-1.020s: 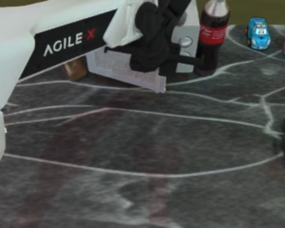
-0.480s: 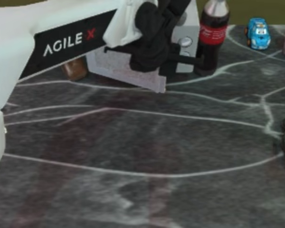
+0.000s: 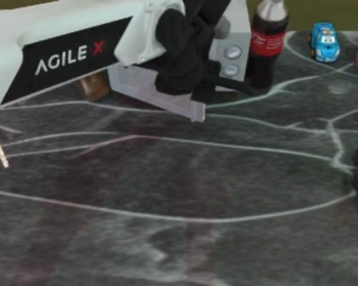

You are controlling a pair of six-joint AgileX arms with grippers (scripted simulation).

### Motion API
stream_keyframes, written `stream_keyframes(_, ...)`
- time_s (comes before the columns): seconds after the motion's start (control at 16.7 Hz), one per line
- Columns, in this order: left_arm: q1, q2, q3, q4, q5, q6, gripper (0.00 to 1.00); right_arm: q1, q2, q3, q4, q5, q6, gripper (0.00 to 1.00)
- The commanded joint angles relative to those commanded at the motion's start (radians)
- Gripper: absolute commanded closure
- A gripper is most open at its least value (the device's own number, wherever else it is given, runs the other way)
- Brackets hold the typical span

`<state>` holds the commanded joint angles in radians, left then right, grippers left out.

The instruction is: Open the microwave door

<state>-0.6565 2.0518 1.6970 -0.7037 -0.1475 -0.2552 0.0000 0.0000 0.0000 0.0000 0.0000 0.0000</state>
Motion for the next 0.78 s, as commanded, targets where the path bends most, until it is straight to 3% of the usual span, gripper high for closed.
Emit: stream_keyframes(0.78, 0.000, 0.000, 0.000, 0.000, 0.000, 0.000, 1.00, 0.000, 0.000, 0.000, 0.000, 0.000, 0.000, 0.00)
